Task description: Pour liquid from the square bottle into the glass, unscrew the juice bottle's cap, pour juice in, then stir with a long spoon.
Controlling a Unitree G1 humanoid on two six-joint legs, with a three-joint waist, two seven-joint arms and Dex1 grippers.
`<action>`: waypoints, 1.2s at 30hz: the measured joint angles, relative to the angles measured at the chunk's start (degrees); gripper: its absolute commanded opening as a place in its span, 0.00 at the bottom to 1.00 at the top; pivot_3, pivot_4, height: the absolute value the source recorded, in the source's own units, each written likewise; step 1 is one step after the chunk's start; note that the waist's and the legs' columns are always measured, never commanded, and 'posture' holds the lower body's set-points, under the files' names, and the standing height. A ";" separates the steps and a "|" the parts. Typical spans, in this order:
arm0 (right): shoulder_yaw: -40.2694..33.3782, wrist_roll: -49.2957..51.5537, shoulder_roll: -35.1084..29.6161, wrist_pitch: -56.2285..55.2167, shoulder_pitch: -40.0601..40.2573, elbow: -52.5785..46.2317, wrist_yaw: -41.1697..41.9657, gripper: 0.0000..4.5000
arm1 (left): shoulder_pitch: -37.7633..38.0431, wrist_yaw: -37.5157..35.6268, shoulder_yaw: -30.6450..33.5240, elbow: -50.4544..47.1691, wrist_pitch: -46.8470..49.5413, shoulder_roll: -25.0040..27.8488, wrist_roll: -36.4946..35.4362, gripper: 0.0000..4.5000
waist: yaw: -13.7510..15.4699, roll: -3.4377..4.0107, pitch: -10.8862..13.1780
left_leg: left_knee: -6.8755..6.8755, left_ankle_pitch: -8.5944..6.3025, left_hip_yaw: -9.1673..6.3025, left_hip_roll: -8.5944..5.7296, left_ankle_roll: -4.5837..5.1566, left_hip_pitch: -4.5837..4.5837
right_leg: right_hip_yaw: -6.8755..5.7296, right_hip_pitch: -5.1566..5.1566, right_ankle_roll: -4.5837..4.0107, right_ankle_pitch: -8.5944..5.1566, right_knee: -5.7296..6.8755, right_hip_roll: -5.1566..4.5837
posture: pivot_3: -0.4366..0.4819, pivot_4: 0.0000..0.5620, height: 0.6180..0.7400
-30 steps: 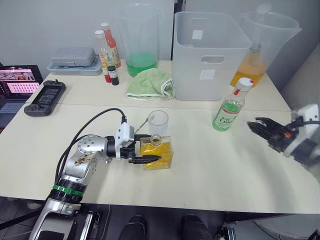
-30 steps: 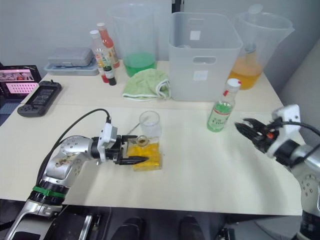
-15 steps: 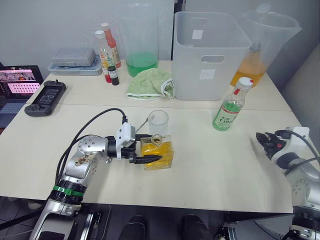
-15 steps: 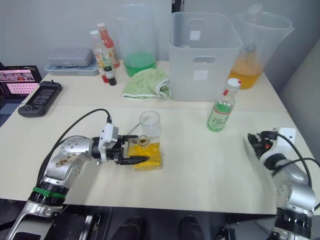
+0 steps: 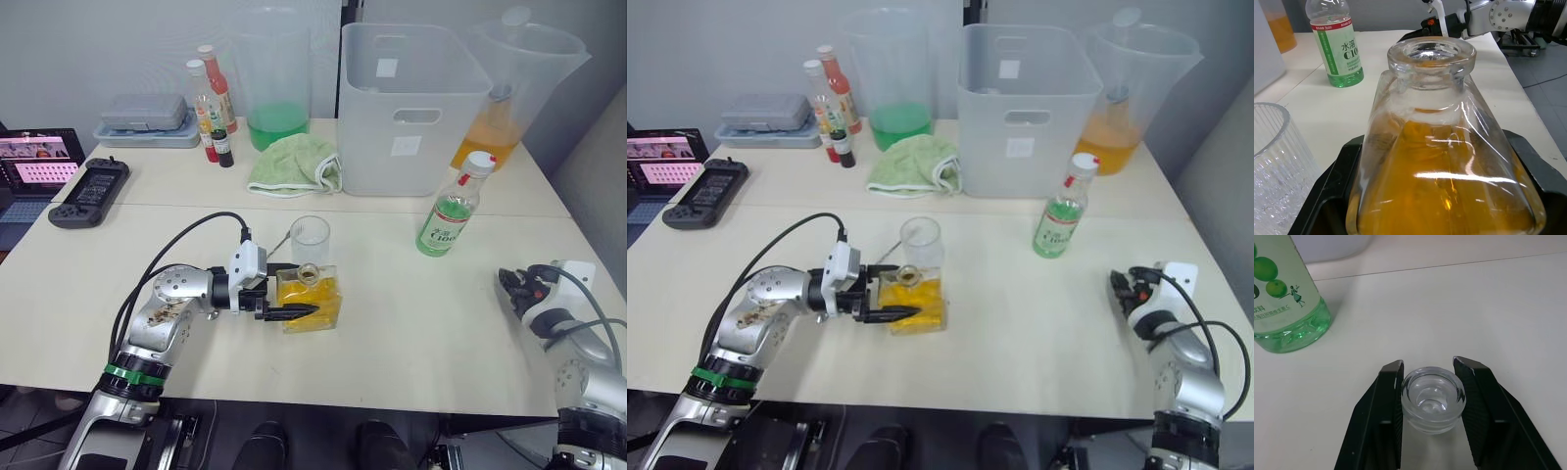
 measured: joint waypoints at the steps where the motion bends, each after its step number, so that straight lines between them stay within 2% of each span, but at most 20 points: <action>1: -0.20 0.72 -0.02 0.37 -0.02 -0.63 0.00 0.70 | -0.01 0.00 0.00 0.01 0.01 -0.04 0.02 0.62 | 0.01 0.01 0.01 | 0.00 0.00 0.00 0.00 0.00 0.00 | 0.00 0.00 0.00 0.00 0.00 0.00 | 0.48 0.27 1.00; 5: -0.80 1.89 -2.03 1.50 -0.22 -4.35 -0.03 0.99 | -0.08 0.00 0.01 0.02 0.01 -0.07 0.05 0.62 | 0.03 0.04 0.01 | 0.00 0.00 0.00 -0.01 0.00 0.00 | 0.00 0.00 0.01 0.00 0.00 0.00 | 0.48 0.27 1.00; 9: -2.20 3.44 -4.30 2.86 -0.04 -7.68 0.55 0.99 | -0.09 -0.03 0.02 0.02 0.02 -0.07 0.05 0.62 | 0.03 0.04 0.01 | 0.00 0.00 0.00 -0.01 0.00 -0.02 | 0.00 0.00 0.01 0.00 -0.01 -0.01 | 0.48 0.27 1.00; 11: -2.92 6.02 -7.40 5.28 1.29 -9.81 3.33 0.99 | -0.15 -0.13 0.05 0.01 0.01 -0.18 0.02 0.62 | 0.09 0.09 0.05 | 0.01 0.00 0.00 -0.02 0.00 -0.04 | 0.00 -0.01 0.01 0.00 -0.03 -0.02 | 0.48 0.27 1.00; 17: -6.62 14.61 -18.45 12.65 8.78 -20.03 16.39 0.99 | -0.14 0.48 0.44 -1.38 2.30 -0.49 -0.14 0.62 | 0.10 0.10 0.07 | 0.00 0.00 0.00 -0.03 0.00 -0.08 | -0.01 0.00 0.08 -0.04 -0.07 -0.03 | 0.48 0.27 1.00; 24: -11.10 29.43 -28.17 24.78 15.16 -31.74 29.79 0.99 | 1.08 3.26 1.87 -6.12 11.12 0.29 -3.34 0.62 | -0.12 0.04 0.29 | 0.01 0.00 0.00 0.00 0.00 -0.20 | -0.01 -0.09 0.32 -0.17 -0.08 -0.01 | 0.48 0.27 1.00; 28: -10.42 36.83 -32.05 28.89 12.70 -37.73 33.27 0.99 | 2.43 4.49 2.73 -11.69 17.05 2.11 -7.03 0.62 | -0.61 -0.23 0.59 | 0.01 -0.01 0.00 0.05 0.02 -0.24 | -0.02 -0.15 0.30 -0.15 -0.08 0.02 | 0.48 0.27 1.00; 30: -8.06 38.78 -32.49 29.56 9.66 -38.03 33.35 0.99 | 2.92 5.56 4.72 -14.72 19.74 3.65 -9.37 0.62 | -0.64 -0.45 0.72 | 0.02 -0.01 0.00 0.08 0.02 -0.23 | -0.02 -0.16 0.31 -0.15 -0.08 0.04 | 0.48 0.27 1.00; 36: 1.42 41.15 -32.43 30.20 0.85 -36.91 34.93 0.99 | 5.16 6.14 12.39 -20.41 25.93 11.03 -15.63 0.62 | -0.87 -0.45 1.10 | -0.01 -0.01 0.00 0.10 0.01 -0.33 | -0.04 -0.29 0.26 -0.13 -0.08 0.04 | 0.48 0.27 1.00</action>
